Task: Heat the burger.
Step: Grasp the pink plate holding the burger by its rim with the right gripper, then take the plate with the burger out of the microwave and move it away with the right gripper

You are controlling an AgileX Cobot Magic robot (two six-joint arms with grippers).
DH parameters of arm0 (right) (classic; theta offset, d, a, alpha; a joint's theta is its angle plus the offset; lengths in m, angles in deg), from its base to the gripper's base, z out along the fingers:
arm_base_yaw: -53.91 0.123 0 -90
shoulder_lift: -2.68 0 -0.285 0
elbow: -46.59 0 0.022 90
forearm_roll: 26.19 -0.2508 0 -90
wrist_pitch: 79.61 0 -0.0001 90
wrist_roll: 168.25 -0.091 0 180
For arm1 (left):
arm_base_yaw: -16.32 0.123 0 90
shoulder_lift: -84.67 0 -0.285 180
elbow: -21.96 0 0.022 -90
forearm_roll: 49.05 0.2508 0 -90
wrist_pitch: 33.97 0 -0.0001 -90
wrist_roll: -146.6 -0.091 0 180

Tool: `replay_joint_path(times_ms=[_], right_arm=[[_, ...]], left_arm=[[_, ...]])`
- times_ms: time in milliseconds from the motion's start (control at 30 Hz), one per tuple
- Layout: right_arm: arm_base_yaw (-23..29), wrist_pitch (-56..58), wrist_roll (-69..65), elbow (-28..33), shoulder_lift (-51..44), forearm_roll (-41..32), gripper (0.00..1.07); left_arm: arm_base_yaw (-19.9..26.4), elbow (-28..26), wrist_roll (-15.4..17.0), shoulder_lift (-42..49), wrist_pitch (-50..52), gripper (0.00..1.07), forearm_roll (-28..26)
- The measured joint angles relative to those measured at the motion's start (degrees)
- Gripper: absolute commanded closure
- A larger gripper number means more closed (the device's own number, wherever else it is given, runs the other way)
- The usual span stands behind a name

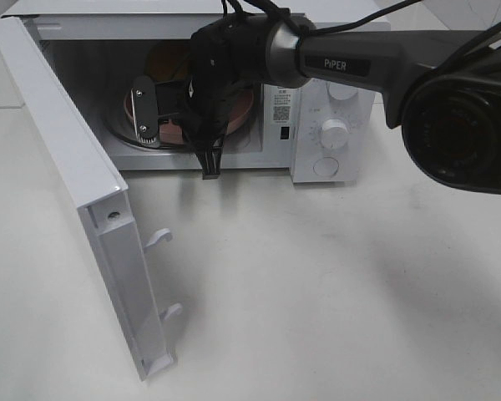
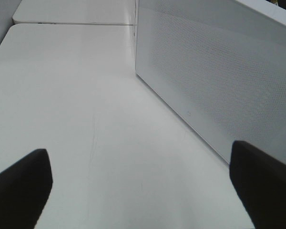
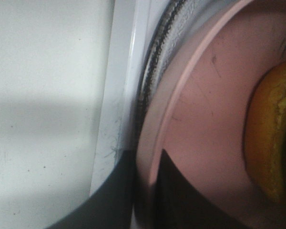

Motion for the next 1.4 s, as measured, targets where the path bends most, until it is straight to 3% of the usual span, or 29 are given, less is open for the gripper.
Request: replay_joint_path(times_ms=[267, 600, 1400], right_arm=[[0.2, -0.6, 2.2, 1.0, -0.9, -0.4, 1.07], [0.6, -2.8, 5.0, 6.4, -4.2, -1.1, 1.07], [0.6, -13.9, 6.9, 27.8, -18.6, -0.6, 1.07]], left_arm=[[0.0, 0.0, 0.0, 0.0, 0.0, 0.12, 0.0], [0.0, 0.0, 0.0, 0.0, 0.0, 0.12, 0.0], [0.0, 0.0, 0.0, 0.0, 0.0, 0.12, 0.0]])
